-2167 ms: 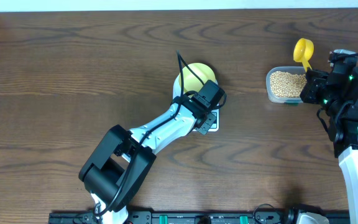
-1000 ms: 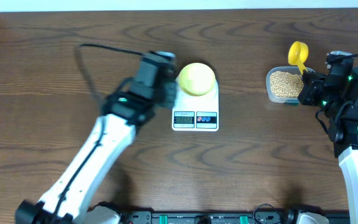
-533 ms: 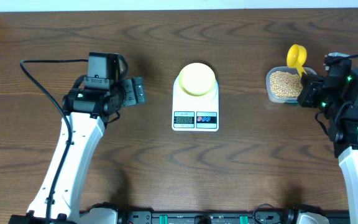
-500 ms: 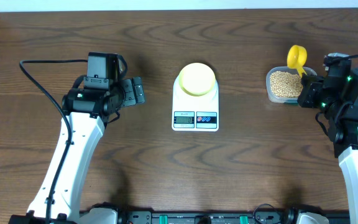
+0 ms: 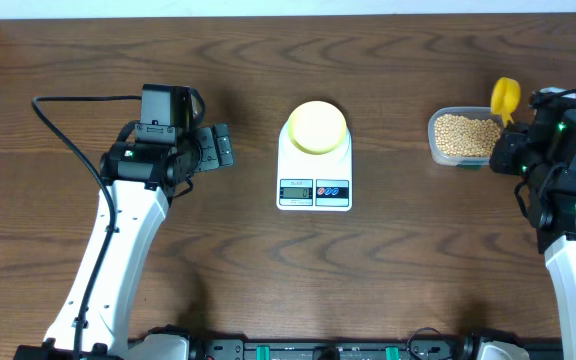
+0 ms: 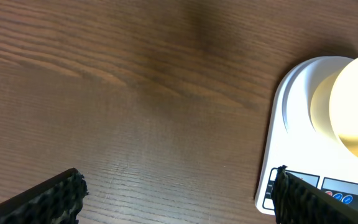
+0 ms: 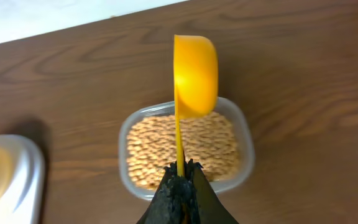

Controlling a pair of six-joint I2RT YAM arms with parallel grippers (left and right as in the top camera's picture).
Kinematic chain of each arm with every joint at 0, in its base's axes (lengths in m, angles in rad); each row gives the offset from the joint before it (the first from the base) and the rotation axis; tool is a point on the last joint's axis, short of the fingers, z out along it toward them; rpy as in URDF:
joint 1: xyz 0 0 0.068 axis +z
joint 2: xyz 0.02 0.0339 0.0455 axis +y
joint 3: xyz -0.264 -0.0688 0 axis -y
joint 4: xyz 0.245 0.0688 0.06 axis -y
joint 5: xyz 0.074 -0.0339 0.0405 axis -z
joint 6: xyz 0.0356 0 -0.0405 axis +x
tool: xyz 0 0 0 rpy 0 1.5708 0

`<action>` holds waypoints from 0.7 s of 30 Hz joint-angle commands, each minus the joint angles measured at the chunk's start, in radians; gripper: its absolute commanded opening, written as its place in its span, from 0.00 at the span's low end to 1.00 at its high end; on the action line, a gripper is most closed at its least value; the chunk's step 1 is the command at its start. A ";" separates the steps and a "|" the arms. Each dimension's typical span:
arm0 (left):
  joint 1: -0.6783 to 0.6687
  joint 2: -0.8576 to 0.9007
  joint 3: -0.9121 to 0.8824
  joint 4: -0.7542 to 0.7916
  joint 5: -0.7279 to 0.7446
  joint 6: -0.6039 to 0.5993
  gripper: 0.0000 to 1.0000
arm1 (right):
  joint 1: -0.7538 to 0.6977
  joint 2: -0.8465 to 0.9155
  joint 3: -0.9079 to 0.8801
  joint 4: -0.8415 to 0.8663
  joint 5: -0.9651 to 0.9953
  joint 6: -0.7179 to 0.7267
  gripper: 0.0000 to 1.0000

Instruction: Scoop item into bowl and weigh 50g on scale

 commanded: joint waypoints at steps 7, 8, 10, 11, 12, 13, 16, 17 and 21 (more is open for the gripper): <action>0.003 -0.004 0.014 -0.003 0.002 -0.002 0.98 | -0.006 0.023 0.018 0.001 0.055 -0.016 0.01; 0.003 -0.004 0.014 -0.003 0.002 -0.002 0.98 | -0.006 0.027 0.018 0.001 0.048 -0.015 0.01; 0.003 -0.004 0.014 -0.003 0.002 -0.002 0.98 | -0.005 0.035 0.018 0.004 0.041 -0.015 0.01; 0.003 -0.004 0.014 -0.003 0.002 -0.002 0.98 | -0.005 0.037 0.018 0.004 0.037 -0.014 0.01; 0.003 -0.004 0.014 -0.003 0.002 -0.002 0.98 | -0.005 0.038 0.018 0.004 0.036 -0.014 0.01; 0.003 -0.004 0.014 -0.003 0.002 -0.002 0.98 | -0.005 0.038 0.018 0.005 0.037 -0.010 0.01; 0.003 -0.004 0.014 -0.003 0.002 -0.002 0.98 | -0.005 0.038 0.018 0.006 0.036 0.033 0.01; 0.003 -0.004 0.014 -0.003 0.002 -0.002 0.98 | -0.005 0.038 0.018 0.006 0.037 0.062 0.01; 0.003 -0.004 0.014 -0.003 0.002 -0.002 0.98 | -0.005 0.037 0.018 0.006 0.037 0.113 0.01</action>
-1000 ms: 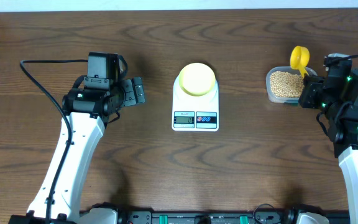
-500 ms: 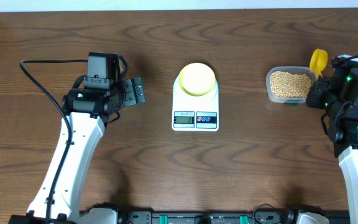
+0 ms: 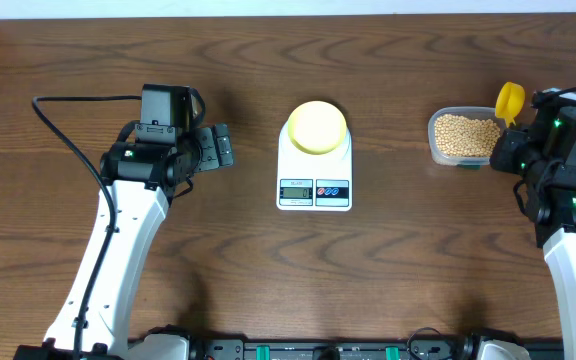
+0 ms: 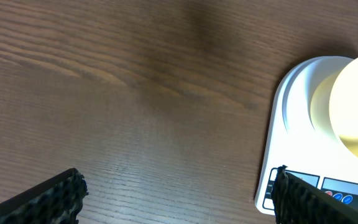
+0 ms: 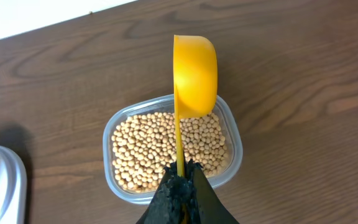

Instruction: Scoop item into bowl and weigh 50g on scale

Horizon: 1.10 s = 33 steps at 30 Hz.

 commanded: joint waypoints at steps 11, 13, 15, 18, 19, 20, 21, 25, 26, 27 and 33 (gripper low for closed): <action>0.003 -0.004 0.014 -0.003 0.002 -0.002 0.98 | -0.005 0.042 0.017 -0.148 -0.011 0.049 0.01; 0.003 -0.004 0.014 -0.003 0.002 -0.002 0.98 | -0.005 0.053 0.017 -0.156 -0.011 0.049 0.01; 0.003 -0.004 0.014 -0.003 0.002 -0.002 0.98 | -0.005 0.057 0.017 -0.163 -0.011 0.049 0.01; 0.003 -0.004 0.014 -0.003 0.002 -0.002 0.98 | -0.005 0.057 0.017 -0.163 -0.011 0.049 0.01; 0.003 -0.004 0.014 -0.003 0.002 -0.002 0.98 | -0.005 0.057 0.017 -0.162 -0.011 0.049 0.01; 0.003 -0.004 0.014 -0.003 0.002 -0.002 0.98 | -0.005 0.057 0.017 -0.162 -0.010 0.049 0.01; 0.003 -0.004 0.014 -0.003 0.002 -0.002 0.98 | -0.005 0.057 0.017 -0.162 -0.010 0.048 0.01; 0.003 -0.004 0.014 -0.003 0.002 -0.002 0.98 | -0.005 0.057 0.017 -0.161 -0.010 0.049 0.01; 0.003 -0.004 0.014 -0.003 0.002 -0.002 0.98 | -0.005 0.057 0.017 -0.158 -0.011 0.049 0.01; 0.003 -0.004 0.014 -0.003 0.002 -0.002 0.98 | -0.005 0.057 0.017 -0.157 -0.011 0.049 0.01; 0.003 -0.004 0.014 0.042 0.002 -0.007 0.98 | -0.005 0.057 0.017 -0.142 -0.011 0.048 0.01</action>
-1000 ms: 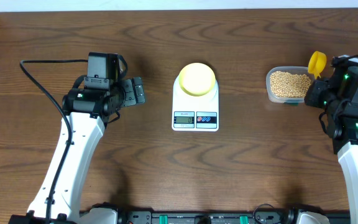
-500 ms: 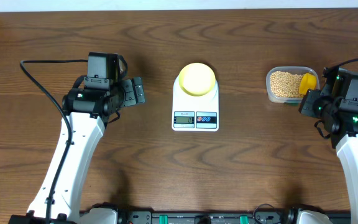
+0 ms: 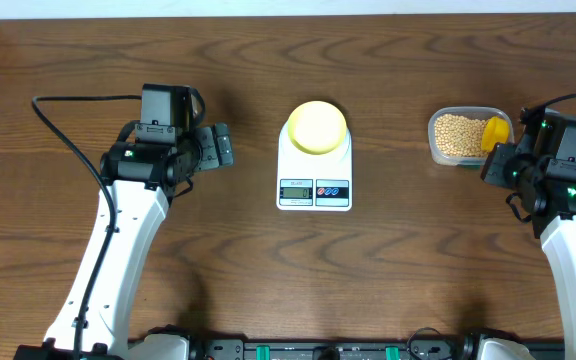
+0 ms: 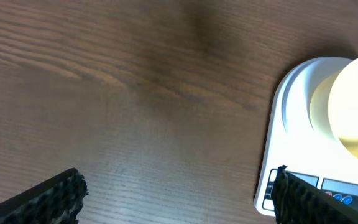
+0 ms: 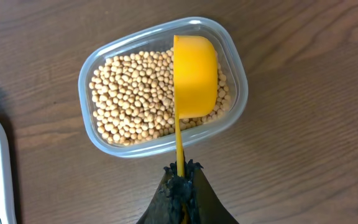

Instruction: Scoop item into bowl and weigh 50g on scale

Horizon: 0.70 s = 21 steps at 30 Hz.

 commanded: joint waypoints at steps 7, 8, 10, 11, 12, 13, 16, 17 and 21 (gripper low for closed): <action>0.003 -0.007 0.014 -0.014 0.159 0.005 0.98 | -0.005 -0.004 0.017 0.024 -0.006 0.011 0.01; 0.003 -0.007 0.014 -0.034 0.220 0.042 0.98 | -0.005 -0.004 0.017 0.024 -0.006 0.011 0.01; 0.003 -0.007 0.014 -0.095 0.407 0.168 0.98 | -0.005 -0.004 0.017 0.022 -0.006 0.011 0.01; 0.003 -0.007 0.014 -0.123 0.474 0.206 0.98 | -0.005 -0.004 0.017 0.022 -0.006 0.011 0.01; 0.003 -0.007 0.014 -0.153 0.531 0.240 0.98 | -0.005 -0.004 0.017 0.022 -0.006 0.011 0.01; 0.003 -0.007 0.014 -0.189 0.578 0.281 0.98 | -0.005 -0.004 0.017 0.023 -0.006 0.011 0.01; 0.003 -0.011 0.014 -0.300 0.620 0.384 0.98 | -0.005 -0.004 0.017 0.023 -0.006 0.010 0.01; 0.004 -0.014 0.014 -0.332 0.620 0.405 0.98 | -0.005 -0.004 0.017 0.023 -0.006 0.010 0.01; 0.013 -0.053 0.010 -0.392 0.619 0.431 0.98 | -0.005 -0.004 0.017 0.023 -0.006 0.010 0.01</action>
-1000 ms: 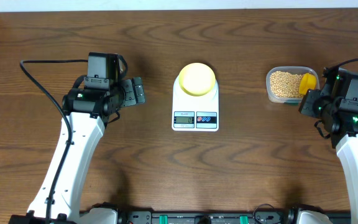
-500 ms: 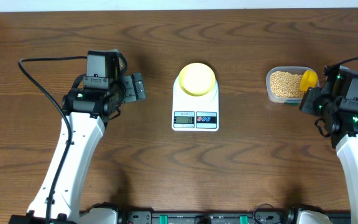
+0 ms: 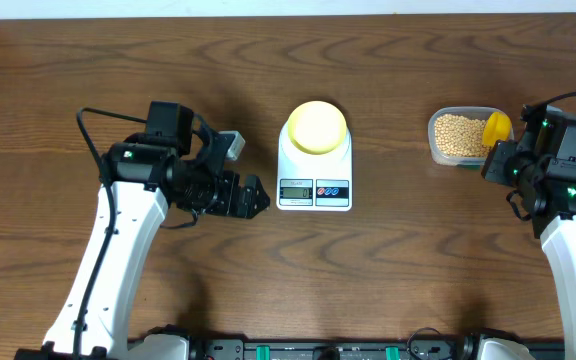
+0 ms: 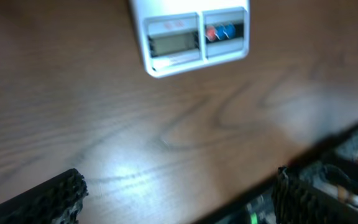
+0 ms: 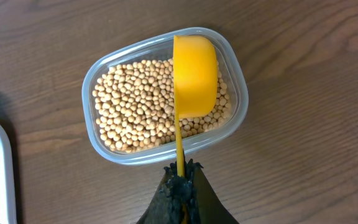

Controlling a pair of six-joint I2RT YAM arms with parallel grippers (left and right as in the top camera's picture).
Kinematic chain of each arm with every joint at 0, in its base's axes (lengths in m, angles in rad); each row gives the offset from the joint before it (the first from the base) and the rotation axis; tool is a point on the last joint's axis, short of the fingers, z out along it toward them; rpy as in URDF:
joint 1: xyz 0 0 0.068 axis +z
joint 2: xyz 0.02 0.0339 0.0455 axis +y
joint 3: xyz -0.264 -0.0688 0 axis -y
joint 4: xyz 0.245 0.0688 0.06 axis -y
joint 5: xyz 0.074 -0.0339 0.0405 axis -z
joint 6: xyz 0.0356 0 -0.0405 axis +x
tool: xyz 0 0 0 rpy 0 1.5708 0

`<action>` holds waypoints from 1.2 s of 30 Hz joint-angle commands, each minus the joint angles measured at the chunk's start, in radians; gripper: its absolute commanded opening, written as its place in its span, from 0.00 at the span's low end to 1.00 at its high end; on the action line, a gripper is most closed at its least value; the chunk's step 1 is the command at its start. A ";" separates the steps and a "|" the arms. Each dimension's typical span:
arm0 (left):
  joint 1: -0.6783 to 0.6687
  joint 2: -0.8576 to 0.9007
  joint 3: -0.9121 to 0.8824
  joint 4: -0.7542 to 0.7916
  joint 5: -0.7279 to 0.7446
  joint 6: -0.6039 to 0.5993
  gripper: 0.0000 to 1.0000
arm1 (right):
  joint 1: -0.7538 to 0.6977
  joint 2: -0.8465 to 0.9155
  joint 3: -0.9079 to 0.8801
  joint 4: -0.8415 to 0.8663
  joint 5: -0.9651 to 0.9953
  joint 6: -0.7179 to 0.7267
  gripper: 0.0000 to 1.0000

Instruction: Scoop item into bowl and weigh 50g on scale

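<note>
A white scale [image 3: 315, 165] carries a pale yellow bowl [image 3: 316, 125] at the table's middle. At the right, a clear tub of beans [image 5: 142, 106] stands on the wood. My right gripper [image 5: 180, 169] is shut on the thin handle of an orange scoop [image 5: 195, 74], whose cup hangs over the tub's right end; contact with the beans cannot be told. My left gripper [image 3: 251, 196] is open by the scale's front left corner. Its wrist view shows the scale's display [image 4: 191, 34] and nothing between the fingers [image 4: 48, 199].
The table's front edge, with a dark rail and a green light [image 4: 253, 214], shows in the left wrist view. The scale's corner lies left of the tub. Bare wood lies between scale and tub.
My left arm has moved from left of the scale to its front left corner and turned, so its camera now faces the display and front edge. The right gripper and scoop have barely shifted.
First my right gripper held the scoop high, past the tub's far right side. Then the tub came nearer in its view, and by 0.7 s ago the cup hung low over the beans' right end. The left arm stayed still left of the scale until just now.
</note>
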 commanded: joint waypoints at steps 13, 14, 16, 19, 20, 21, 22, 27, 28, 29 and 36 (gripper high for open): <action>0.024 -0.090 -0.031 0.008 -0.034 0.144 0.98 | -0.005 -0.004 0.017 0.030 -0.006 0.010 0.01; 0.024 -0.087 -0.039 0.016 -0.023 0.143 0.98 | -0.005 -0.004 0.017 0.031 -0.006 0.010 0.01; 0.024 -0.086 -0.055 0.042 0.005 0.143 0.98 | -0.005 -0.004 0.017 0.034 -0.006 0.010 0.01; 0.024 -0.085 -0.059 0.079 0.028 0.143 0.98 | -0.005 -0.004 0.017 0.033 -0.006 0.010 0.01; 0.024 -0.085 -0.059 0.089 0.037 0.144 0.98 | -0.005 -0.004 0.017 0.033 -0.006 0.010 0.01; 0.024 -0.085 -0.059 0.092 0.041 0.144 0.98 | -0.005 -0.004 0.017 0.033 -0.006 0.010 0.01; 0.024 -0.085 -0.059 0.092 0.040 0.146 0.98 | -0.005 -0.004 0.017 0.033 -0.006 0.010 0.01; 0.024 -0.085 -0.059 0.092 0.039 0.151 0.98 | -0.005 -0.004 0.017 0.033 -0.006 0.010 0.01; 0.024 -0.085 -0.059 0.092 0.039 0.151 0.98 | -0.005 -0.004 0.017 0.032 -0.006 0.010 0.01; 0.024 -0.085 -0.059 0.092 0.040 0.151 0.98 | -0.005 -0.004 0.017 0.030 -0.006 0.010 0.01; 0.024 -0.085 -0.059 0.094 0.034 0.151 0.98 | -0.005 -0.004 0.017 0.029 -0.006 0.010 0.01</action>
